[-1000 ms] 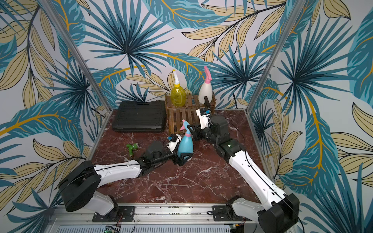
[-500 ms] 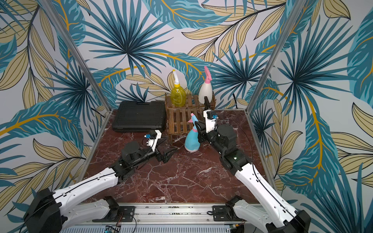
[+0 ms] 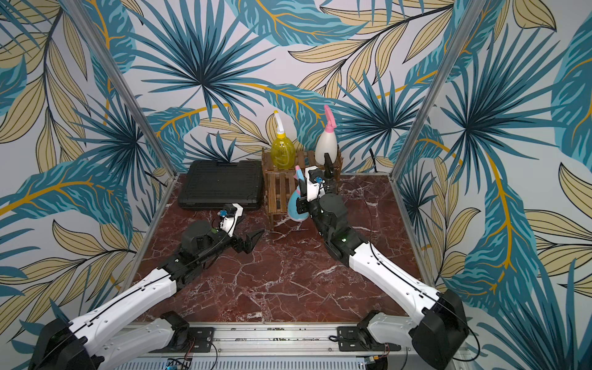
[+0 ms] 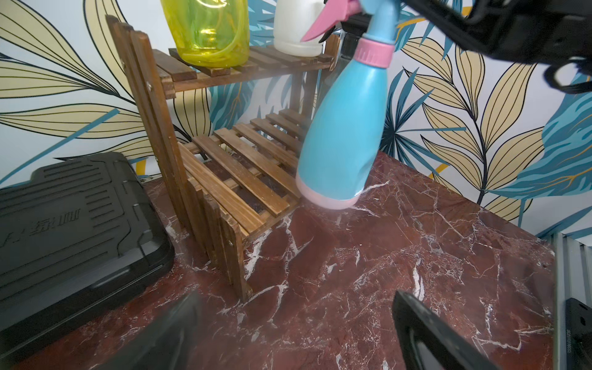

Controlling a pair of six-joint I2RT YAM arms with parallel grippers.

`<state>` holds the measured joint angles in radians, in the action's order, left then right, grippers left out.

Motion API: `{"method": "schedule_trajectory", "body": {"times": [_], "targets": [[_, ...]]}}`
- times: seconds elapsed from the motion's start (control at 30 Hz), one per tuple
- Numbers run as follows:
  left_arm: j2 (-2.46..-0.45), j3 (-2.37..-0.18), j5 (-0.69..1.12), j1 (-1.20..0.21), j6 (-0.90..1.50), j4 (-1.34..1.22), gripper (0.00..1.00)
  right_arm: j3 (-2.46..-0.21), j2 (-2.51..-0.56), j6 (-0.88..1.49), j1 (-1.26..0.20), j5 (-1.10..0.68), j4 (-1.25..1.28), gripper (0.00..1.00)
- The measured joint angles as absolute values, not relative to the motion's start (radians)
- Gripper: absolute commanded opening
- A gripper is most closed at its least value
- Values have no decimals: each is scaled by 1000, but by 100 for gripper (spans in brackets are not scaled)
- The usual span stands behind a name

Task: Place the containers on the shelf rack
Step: 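Place the container on the shelf.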

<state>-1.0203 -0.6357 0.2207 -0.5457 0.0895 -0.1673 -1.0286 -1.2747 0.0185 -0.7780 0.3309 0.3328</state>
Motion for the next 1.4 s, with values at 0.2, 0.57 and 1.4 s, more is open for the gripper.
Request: {"method": "schedule_trajectory", "body": {"times": [0.2, 0.57, 1.4], "targets": [[-1020, -606, 221, -546, 82, -167, 100, -1095, -1385, 18, -779, 357, 366, 0], [-1020, -593, 221, -545, 76, -168, 100, -1140, -1480, 3, -779, 378, 421, 0], [-1020, -593, 224, -543, 75, -177, 100, -1195, -1555, -4, -779, 396, 455, 28]]}}
